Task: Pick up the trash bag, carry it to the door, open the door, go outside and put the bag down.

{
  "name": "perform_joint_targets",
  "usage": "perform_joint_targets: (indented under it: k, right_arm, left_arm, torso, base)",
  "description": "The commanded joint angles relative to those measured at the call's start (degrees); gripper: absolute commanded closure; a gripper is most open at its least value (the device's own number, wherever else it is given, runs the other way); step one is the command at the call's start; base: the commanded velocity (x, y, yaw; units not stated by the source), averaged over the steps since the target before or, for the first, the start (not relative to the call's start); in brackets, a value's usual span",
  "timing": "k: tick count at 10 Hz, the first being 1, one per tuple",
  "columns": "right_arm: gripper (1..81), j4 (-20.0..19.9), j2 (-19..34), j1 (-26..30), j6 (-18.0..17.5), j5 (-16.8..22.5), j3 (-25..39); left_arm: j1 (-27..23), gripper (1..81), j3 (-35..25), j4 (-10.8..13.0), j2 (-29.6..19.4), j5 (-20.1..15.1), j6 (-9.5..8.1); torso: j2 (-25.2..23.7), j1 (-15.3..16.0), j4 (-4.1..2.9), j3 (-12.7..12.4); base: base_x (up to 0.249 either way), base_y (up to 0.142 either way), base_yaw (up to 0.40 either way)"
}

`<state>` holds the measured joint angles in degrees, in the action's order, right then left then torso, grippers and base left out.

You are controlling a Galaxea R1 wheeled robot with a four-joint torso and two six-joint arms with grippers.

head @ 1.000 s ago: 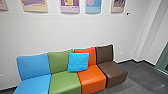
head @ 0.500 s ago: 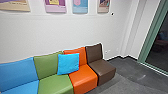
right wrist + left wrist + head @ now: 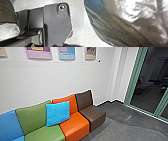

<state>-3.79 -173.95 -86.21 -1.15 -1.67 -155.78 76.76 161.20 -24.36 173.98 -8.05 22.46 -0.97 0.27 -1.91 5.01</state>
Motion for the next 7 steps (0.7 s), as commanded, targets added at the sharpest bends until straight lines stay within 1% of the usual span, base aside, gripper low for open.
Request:
perform_joint_targets:
  k: [1,7]
  right_arm:
    - [1.0,0.3,-0.1,2.3,0.0,3.3,-0.1]
    - [1.0,0.3,-0.1,2.5,0.0,3.3,-0.1]
  left_arm:
    - [-3.7,81.1,0.3,0.6,0.3,-3.7,0.31]
    - [-3.7,81.1,0.8,0.7,0.6,-3.7,0.31]
  torso:
    - [0.0,0.0,0.00,0.0]
    - [0.0,0.0,0.00,0.0]
  base:
    - [0.000,0.000,-0.339]
    - [0.000,0.000,-0.365]
